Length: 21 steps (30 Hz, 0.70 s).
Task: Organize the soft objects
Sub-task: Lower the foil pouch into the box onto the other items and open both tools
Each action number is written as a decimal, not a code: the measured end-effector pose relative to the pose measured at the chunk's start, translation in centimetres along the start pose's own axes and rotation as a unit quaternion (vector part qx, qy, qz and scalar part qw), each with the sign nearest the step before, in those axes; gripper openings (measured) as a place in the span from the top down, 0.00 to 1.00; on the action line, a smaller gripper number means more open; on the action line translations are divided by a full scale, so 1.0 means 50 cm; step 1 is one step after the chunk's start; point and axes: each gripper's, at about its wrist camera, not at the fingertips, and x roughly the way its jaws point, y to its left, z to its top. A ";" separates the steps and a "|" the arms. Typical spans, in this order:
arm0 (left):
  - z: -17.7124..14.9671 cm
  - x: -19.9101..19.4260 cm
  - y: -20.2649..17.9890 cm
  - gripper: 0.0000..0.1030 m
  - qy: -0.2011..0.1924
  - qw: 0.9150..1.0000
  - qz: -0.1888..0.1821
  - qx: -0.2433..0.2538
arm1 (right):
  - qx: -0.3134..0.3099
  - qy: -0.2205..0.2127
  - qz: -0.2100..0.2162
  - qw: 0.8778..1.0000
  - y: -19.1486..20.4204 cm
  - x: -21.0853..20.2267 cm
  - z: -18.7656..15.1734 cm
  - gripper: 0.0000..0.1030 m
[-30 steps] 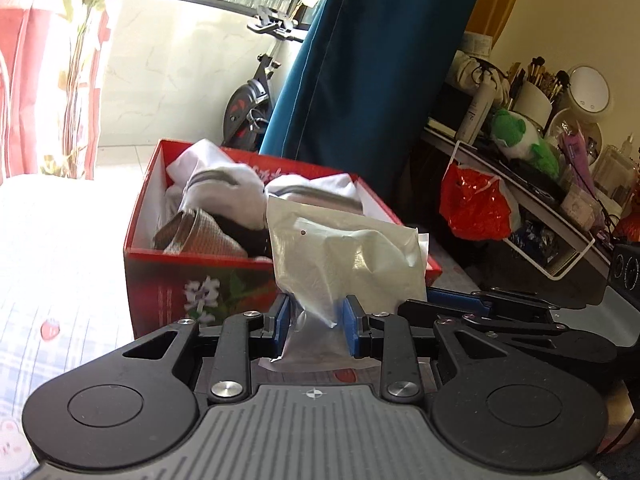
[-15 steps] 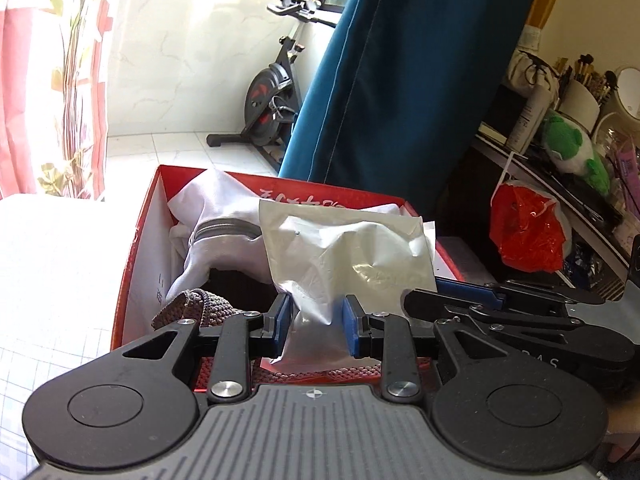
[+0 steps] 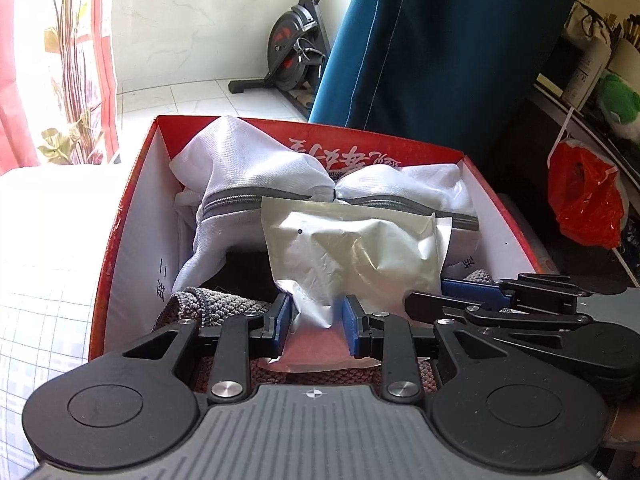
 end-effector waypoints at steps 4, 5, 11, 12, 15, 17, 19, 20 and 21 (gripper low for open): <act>0.008 0.023 0.005 0.71 0.024 1.000 0.004 -0.001 | -0.003 0.029 -0.013 0.999 0.004 0.021 0.007 0.75; 0.009 0.030 0.006 0.71 0.028 1.000 0.005 -0.001 | -0.005 0.037 -0.018 0.999 0.008 0.028 0.009 0.75; 0.009 0.041 0.015 0.70 0.041 0.999 0.002 -0.007 | 0.001 0.068 -0.026 0.997 0.007 0.050 0.013 0.73; 0.008 0.042 0.016 0.70 0.043 0.999 0.001 -0.007 | 0.002 0.071 -0.028 0.997 0.006 0.052 0.012 0.72; 0.016 0.054 0.011 0.70 0.045 0.999 0.006 -0.004 | 0.008 0.077 -0.034 0.996 0.000 0.063 0.017 0.69; 0.019 0.057 0.010 0.70 0.045 0.999 0.005 -0.003 | 0.005 0.078 -0.038 0.996 0.002 0.065 0.017 0.69; 0.021 0.058 0.012 0.70 0.045 0.999 0.003 -0.008 | 0.002 0.078 -0.040 0.996 0.002 0.066 0.016 0.67; 0.020 0.058 0.012 0.70 0.044 0.999 0.002 -0.008 | 0.004 0.078 -0.042 0.996 0.002 0.068 0.016 0.67; 0.020 0.057 0.011 0.70 0.042 0.999 0.003 -0.008 | 0.003 0.078 -0.044 0.996 0.006 0.070 0.016 0.67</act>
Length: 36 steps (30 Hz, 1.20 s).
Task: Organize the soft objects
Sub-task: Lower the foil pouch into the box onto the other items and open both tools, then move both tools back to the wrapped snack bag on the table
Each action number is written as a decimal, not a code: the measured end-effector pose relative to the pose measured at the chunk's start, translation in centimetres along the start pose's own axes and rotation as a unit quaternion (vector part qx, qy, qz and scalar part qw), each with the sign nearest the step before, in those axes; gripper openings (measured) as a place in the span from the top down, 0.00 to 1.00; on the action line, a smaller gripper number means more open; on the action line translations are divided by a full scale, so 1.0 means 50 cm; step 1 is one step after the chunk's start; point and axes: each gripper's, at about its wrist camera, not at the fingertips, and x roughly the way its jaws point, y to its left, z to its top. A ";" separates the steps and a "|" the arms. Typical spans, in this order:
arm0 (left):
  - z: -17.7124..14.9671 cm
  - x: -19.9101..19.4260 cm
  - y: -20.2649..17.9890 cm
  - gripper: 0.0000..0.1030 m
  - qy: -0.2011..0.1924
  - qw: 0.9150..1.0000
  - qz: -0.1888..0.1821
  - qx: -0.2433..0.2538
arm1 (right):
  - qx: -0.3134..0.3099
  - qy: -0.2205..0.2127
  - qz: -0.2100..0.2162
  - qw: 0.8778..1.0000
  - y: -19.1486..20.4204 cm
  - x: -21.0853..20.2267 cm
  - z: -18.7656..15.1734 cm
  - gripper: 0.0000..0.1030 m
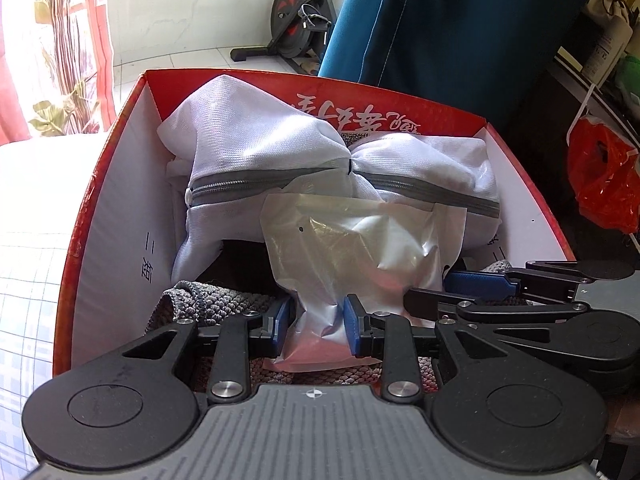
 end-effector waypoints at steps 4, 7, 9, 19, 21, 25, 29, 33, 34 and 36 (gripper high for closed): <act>-0.012 -0.014 -0.010 0.65 -0.003 1.000 0.004 0.022 | -0.007 -0.002 -0.009 1.000 0.003 -0.003 -0.003 0.60; -0.018 -0.025 -0.011 0.63 -0.006 1.000 0.003 0.025 | -0.006 -0.009 -0.009 1.000 0.000 -0.008 -0.006 0.59; -0.023 -0.037 -0.013 0.55 -0.013 0.999 0.007 0.033 | -0.023 -0.010 -0.009 1.000 0.004 -0.013 -0.010 0.58; -0.059 -0.135 -0.034 0.35 -0.067 0.994 0.047 0.069 | -0.055 -0.065 0.010 0.996 0.020 -0.109 -0.043 0.45; -0.072 -0.159 -0.041 0.35 -0.083 0.992 0.054 0.073 | -0.063 -0.083 0.012 0.995 0.023 -0.140 -0.051 0.45; -0.107 -0.217 -0.063 0.34 -0.117 0.988 0.058 0.076 | -0.069 -0.117 0.027 0.990 0.026 -0.217 -0.078 0.44; -0.156 -0.248 -0.090 0.33 -0.132 0.987 0.049 0.081 | -0.089 -0.124 0.036 0.988 0.022 -0.287 -0.128 0.42; -0.217 -0.240 -0.125 0.33 -0.122 0.989 0.020 0.084 | -0.106 -0.095 0.031 0.989 0.010 -0.323 -0.210 0.40; -0.235 -0.235 -0.135 0.33 -0.117 0.989 0.012 0.086 | -0.109 -0.083 0.026 0.990 0.004 -0.326 -0.234 0.40; -0.264 -0.220 -0.152 0.33 -0.105 0.990 -0.002 0.089 | -0.109 -0.057 0.014 0.992 -0.013 -0.327 -0.285 0.40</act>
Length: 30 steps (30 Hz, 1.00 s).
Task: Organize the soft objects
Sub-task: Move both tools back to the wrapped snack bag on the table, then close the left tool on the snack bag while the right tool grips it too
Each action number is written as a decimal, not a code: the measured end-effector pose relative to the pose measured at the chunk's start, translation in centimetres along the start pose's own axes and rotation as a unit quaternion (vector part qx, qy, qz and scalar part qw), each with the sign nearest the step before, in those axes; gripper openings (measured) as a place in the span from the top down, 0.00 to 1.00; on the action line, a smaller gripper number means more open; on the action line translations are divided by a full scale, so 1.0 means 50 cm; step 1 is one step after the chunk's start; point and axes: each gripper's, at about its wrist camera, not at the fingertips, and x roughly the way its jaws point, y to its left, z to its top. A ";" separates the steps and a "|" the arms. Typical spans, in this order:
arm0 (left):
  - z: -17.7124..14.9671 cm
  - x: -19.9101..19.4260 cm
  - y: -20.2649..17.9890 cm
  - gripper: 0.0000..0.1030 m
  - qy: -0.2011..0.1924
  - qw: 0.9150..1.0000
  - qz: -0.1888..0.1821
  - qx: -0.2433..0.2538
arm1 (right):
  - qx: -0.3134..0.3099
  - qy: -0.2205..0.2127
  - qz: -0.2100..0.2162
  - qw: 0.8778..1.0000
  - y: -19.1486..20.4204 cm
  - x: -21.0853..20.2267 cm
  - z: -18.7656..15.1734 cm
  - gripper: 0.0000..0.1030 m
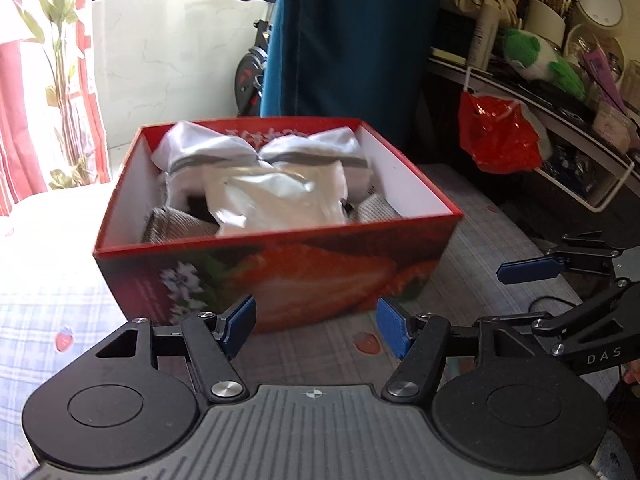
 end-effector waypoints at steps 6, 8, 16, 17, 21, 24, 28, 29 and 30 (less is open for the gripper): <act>-0.065 0.038 -0.042 0.33 0.037 0.999 -0.038 -0.001 | 0.034 0.060 -0.031 0.997 -0.040 -0.019 -0.130 0.34; -0.077 0.046 -0.044 0.33 0.046 0.998 -0.046 -0.002 | 0.048 0.075 -0.041 0.995 -0.054 -0.021 -0.166 0.33; -0.107 0.066 -0.041 0.33 0.075 0.994 -0.081 -0.025 | 0.150 0.091 0.014 0.984 -0.090 -0.014 -0.218 0.37; -0.109 0.066 -0.042 0.33 0.076 0.993 -0.084 -0.023 | 0.145 0.088 0.022 0.985 -0.086 -0.006 -0.212 0.39; -0.120 0.072 -0.042 0.33 0.085 0.992 -0.091 -0.033 | 0.127 0.079 0.047 0.988 -0.052 0.027 -0.188 0.44; -0.140 0.070 -0.020 0.34 0.094 0.988 -0.097 -0.071 | 0.123 0.068 0.067 0.988 -0.013 0.055 -0.170 0.44; -0.170 0.050 0.025 0.39 0.088 0.987 -0.075 -0.112 | 0.123 0.048 0.098 0.986 0.040 0.090 -0.155 0.47; -0.175 0.043 0.038 0.39 0.085 0.987 -0.067 -0.119 | 0.125 0.043 0.106 0.986 0.050 0.097 -0.151 0.47; -0.181 0.038 0.048 0.39 0.082 0.987 -0.061 -0.125 | 0.124 0.039 0.113 0.985 0.060 0.104 -0.148 0.47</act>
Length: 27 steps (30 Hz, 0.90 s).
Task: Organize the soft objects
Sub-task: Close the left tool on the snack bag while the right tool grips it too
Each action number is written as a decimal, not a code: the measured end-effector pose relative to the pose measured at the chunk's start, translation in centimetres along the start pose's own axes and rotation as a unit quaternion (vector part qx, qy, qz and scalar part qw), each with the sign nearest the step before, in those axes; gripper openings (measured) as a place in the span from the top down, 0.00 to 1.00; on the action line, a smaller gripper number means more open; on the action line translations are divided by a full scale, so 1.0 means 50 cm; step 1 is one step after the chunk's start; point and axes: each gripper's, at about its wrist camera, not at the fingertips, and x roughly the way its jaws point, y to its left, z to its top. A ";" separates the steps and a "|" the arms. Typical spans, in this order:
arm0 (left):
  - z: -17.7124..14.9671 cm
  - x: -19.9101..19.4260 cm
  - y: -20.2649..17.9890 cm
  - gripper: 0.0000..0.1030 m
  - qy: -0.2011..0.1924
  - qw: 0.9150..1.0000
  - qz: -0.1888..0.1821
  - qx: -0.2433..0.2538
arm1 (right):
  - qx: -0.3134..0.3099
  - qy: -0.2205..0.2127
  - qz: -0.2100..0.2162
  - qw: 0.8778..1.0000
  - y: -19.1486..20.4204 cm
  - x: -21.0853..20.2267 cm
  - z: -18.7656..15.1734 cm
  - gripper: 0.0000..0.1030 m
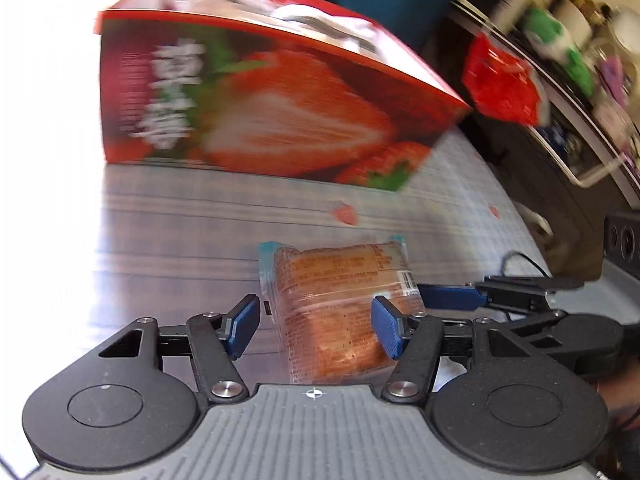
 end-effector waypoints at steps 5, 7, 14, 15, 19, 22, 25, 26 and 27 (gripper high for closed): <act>-0.020 -0.031 0.054 0.44 -0.013 0.999 0.016 -0.032 | -0.023 -0.017 0.023 0.999 0.046 0.031 -0.001 0.48; -0.026 -0.037 0.065 0.46 -0.017 0.999 0.012 -0.044 | -0.026 -0.025 0.029 0.999 0.057 0.037 -0.007 0.49; -0.042 -0.045 0.093 0.47 -0.019 0.998 -0.009 -0.060 | -0.005 -0.042 0.050 0.998 0.053 0.038 -0.031 0.52; -0.046 -0.043 0.097 0.47 -0.019 0.998 -0.013 -0.064 | -0.003 -0.044 0.051 0.998 0.051 0.038 -0.034 0.52; -0.051 -0.036 0.101 0.46 -0.020 0.997 -0.022 -0.074 | -0.006 -0.054 0.050 0.997 0.053 0.038 -0.040 0.53; -0.053 -0.032 0.099 0.47 -0.021 0.997 -0.024 -0.073 | -0.009 -0.059 0.050 0.997 0.054 0.036 -0.044 0.54; -0.056 -0.038 0.092 0.49 -0.023 0.997 -0.021 -0.065 | -0.017 -0.063 0.047 0.997 0.059 0.034 -0.045 0.56; -0.056 -0.038 0.091 0.50 -0.024 0.997 -0.020 -0.064 | -0.018 -0.062 0.046 0.997 0.060 0.033 -0.045 0.56; -0.055 -0.039 0.090 0.50 -0.025 0.998 -0.019 -0.063 | -0.019 -0.062 0.046 0.997 0.060 0.030 -0.046 0.57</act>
